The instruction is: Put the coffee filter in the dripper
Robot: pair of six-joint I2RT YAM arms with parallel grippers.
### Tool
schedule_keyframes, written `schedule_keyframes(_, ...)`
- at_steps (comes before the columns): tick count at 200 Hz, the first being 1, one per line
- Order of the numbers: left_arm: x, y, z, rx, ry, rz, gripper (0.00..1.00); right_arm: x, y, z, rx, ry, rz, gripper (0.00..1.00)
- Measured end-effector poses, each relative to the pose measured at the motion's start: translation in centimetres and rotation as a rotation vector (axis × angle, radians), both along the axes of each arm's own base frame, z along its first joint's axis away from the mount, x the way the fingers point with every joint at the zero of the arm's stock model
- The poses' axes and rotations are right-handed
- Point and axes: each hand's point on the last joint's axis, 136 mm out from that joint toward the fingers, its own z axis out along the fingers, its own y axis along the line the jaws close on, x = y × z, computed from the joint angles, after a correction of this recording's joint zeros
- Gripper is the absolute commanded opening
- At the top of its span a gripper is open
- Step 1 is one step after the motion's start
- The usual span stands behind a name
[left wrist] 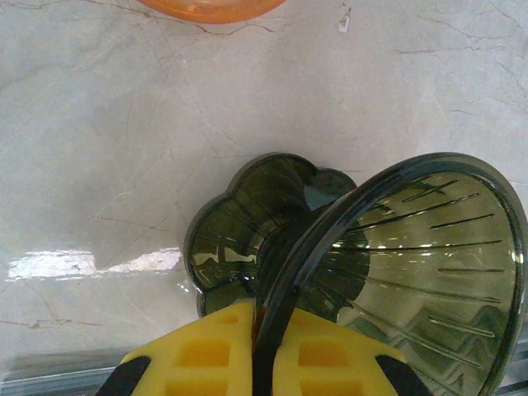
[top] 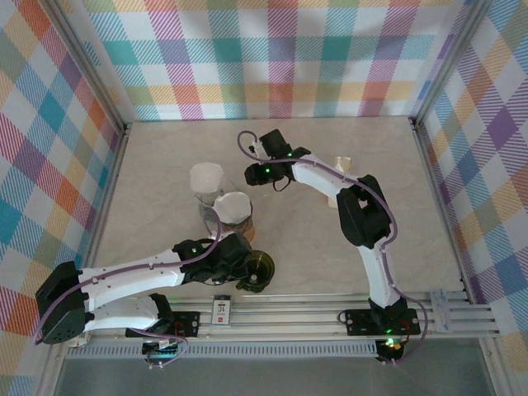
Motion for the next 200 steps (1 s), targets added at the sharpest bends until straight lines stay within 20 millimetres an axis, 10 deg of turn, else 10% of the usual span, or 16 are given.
schedule_keyframes(94, 0.1, -0.1, 0.0, -0.003, -0.002, 0.0, 0.0, 0.0, -2.4, 0.3, -0.057, -0.049, -0.09, 0.14)
schedule_keyframes(200, 0.0, -0.1, 0.9, -0.036, -0.02, 0.0, 0.0, -6.9, -11.7, 3.0, -0.119, -0.056, -0.234, 0.09)
